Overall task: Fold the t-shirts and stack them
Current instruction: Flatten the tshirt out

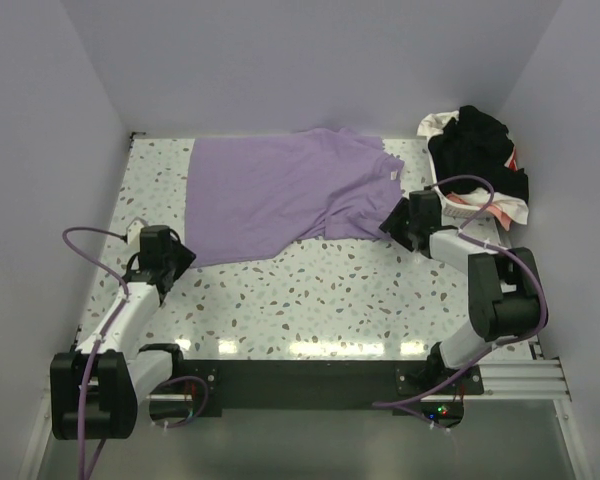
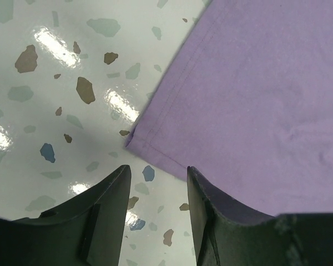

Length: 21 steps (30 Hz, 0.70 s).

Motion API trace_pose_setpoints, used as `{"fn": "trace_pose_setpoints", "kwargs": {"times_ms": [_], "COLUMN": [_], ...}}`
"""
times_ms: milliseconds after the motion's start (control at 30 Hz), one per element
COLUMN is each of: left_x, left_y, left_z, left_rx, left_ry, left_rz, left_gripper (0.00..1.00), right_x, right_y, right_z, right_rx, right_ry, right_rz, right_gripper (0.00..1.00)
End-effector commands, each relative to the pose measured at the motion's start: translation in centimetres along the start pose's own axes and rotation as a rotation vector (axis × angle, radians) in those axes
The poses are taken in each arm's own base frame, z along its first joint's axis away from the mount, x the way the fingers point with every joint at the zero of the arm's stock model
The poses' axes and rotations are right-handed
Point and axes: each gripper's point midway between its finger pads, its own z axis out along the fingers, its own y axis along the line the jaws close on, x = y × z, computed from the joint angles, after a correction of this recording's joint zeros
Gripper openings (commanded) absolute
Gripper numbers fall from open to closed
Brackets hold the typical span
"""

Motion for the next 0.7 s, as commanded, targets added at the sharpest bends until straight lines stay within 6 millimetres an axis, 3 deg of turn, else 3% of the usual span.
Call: {"fn": "trace_pose_setpoints", "kwargs": {"times_ms": [0,100,267,367,500,667], "left_x": [-1.9,-1.8,-1.7,-1.8,-1.5,-0.7], "left_y": [-1.3,-1.4,-0.9,-0.7,0.0,0.9], "left_z": [-0.5,-0.4,-0.2,-0.2,0.0,0.7], "left_rx": [0.028,0.030,0.011,-0.003,-0.035,-0.071], "left_ry": [-0.052,-0.047,-0.046,-0.052,-0.047,-0.026], "left_rz": [0.000,0.001,0.004,0.006,0.005,-0.014], "left_gripper": [0.50,0.49,0.49,0.49,0.49,0.49], "right_x": [-1.3,-0.8,-0.2,-0.4,-1.7,-1.8], "right_y": [0.7,0.9,1.2,1.3,2.1,1.7], "right_z": [0.3,0.9,1.3,0.6,-1.5,-4.2], "right_rx": [-0.012,-0.026,-0.040,-0.035,-0.062,-0.060], "right_ry": [-0.053,-0.036,-0.001,0.002,-0.035,-0.048], "right_rz": [0.023,0.043,0.062,0.042,0.018,-0.011], "right_gripper": [0.58,0.49,0.13,0.01,0.00,0.00]}}
